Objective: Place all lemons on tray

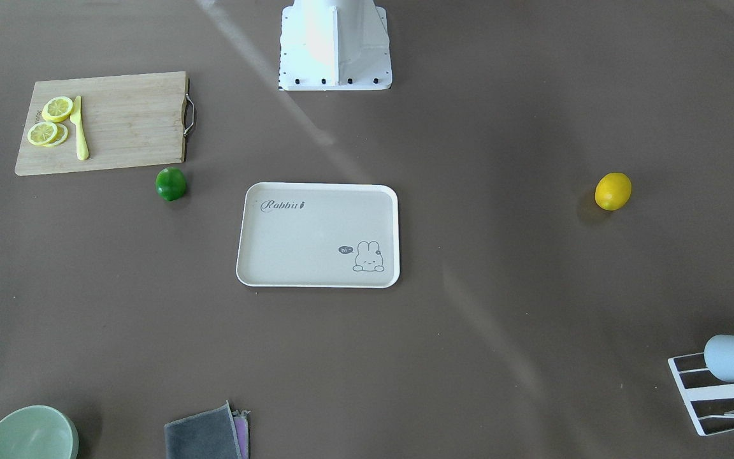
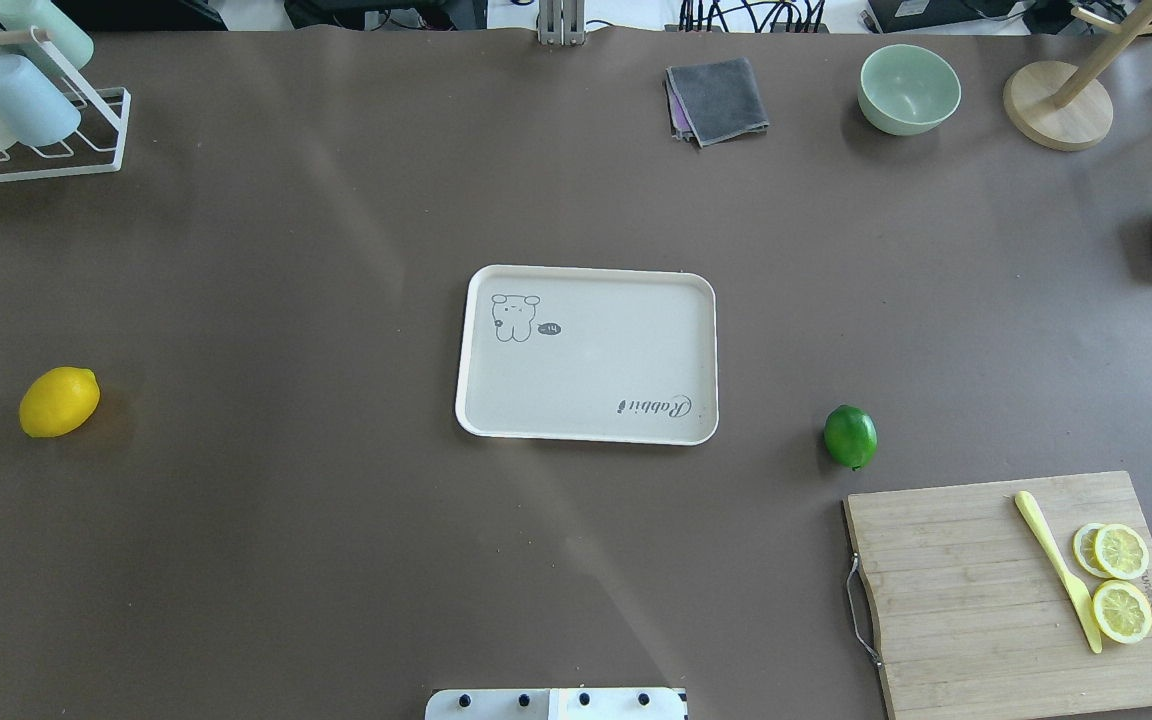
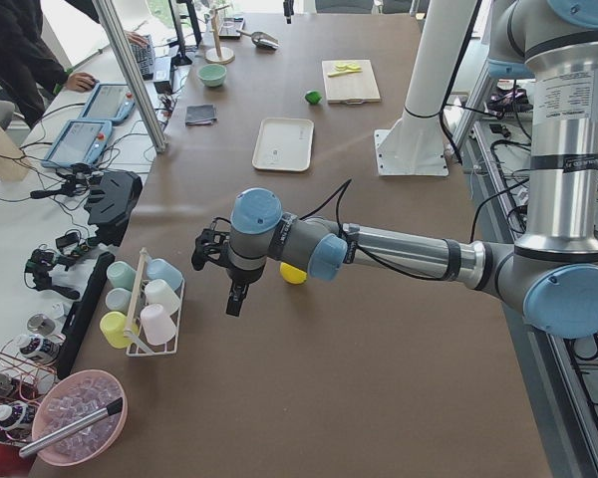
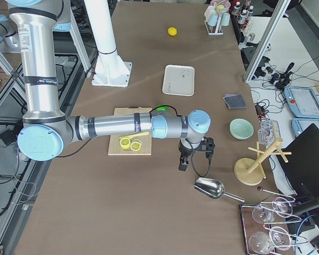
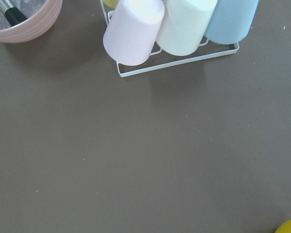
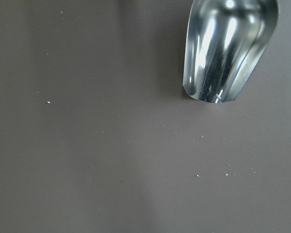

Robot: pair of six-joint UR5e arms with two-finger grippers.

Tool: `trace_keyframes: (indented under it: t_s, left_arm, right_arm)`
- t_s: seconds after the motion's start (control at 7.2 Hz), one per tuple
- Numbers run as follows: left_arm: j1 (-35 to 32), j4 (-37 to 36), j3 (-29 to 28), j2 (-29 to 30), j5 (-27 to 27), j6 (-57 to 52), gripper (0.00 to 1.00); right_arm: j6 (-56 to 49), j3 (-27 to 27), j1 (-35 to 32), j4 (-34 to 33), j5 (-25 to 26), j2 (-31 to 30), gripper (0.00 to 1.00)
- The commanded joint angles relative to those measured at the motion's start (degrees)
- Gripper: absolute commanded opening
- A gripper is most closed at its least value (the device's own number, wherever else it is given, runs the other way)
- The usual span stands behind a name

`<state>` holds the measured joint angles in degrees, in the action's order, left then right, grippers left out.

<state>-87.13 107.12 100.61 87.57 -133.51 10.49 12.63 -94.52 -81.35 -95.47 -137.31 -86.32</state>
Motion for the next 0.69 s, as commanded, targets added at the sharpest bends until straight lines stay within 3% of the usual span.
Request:
trace_keyframes:
  t_s: [0.0,0.56]
  left_arm:
    - [0.6,5.4,-0.3,0.2,-4.5,1.4,0.99]
    - [6.0,10.5,-0.9,-0.8,-4.4,5.6,0.99]
  right_arm:
    - [0.9,-2.1,0.8,0.3,-1.9,3.1,1.0]
    - [1.0,-2.2,2.3,4.8,-1.6,0.6,1.0]
